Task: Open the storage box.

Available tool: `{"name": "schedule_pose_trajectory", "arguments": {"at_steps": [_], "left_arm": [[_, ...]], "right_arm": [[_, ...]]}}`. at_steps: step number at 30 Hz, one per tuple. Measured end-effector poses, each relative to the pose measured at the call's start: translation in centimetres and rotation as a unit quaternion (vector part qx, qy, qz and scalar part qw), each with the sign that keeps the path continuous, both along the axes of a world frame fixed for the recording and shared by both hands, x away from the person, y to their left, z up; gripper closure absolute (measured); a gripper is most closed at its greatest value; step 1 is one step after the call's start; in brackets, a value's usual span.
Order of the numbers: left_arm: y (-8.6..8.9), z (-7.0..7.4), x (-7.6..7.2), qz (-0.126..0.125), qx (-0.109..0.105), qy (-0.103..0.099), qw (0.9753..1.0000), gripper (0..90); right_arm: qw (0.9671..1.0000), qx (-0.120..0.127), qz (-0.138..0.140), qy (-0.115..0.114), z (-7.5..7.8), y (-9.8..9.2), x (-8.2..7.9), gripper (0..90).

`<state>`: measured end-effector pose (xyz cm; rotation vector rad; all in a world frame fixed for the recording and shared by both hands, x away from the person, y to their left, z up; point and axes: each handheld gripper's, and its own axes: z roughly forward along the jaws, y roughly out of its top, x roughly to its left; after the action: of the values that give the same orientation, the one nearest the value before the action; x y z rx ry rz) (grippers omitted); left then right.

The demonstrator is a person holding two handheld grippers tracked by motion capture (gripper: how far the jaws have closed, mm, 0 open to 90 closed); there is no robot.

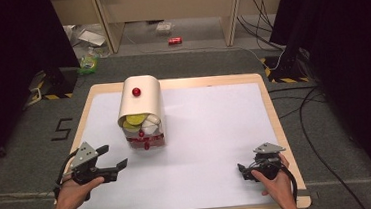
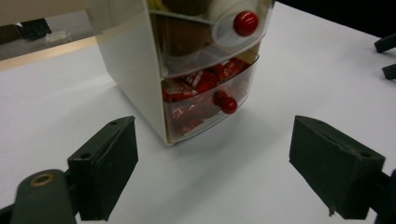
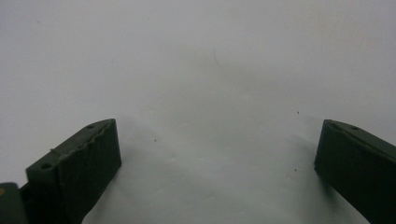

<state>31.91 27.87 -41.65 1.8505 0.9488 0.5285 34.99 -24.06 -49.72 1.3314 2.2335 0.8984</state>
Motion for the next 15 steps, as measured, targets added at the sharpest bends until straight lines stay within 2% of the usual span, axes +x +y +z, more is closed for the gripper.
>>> {"name": "schedule_pose_trajectory", "arguments": {"at_steps": [8, 11, 15], "left_arm": [[-1.2, 1.0, -0.3, -0.015, -0.004, -0.01, 0.9998, 15.1], [-2.0, 1.3, -0.3, -0.026, -0.014, -0.011, 0.9995, 15.1], [-2.5, 1.9, 0.1, -0.024, -0.009, -0.017, 0.9995, 15.2]], "right_arm": [[1.0, -0.001, 0.0, 0.0, 0.0, 0.0, 0.0, 0.7], [1.0, -0.001, 0.0, 0.0, 0.0, 0.0, 0.0, 0.7], [1.0, -0.001, -0.001, 0.0, 0.0, 0.0, 0.0, 0.7]]}}
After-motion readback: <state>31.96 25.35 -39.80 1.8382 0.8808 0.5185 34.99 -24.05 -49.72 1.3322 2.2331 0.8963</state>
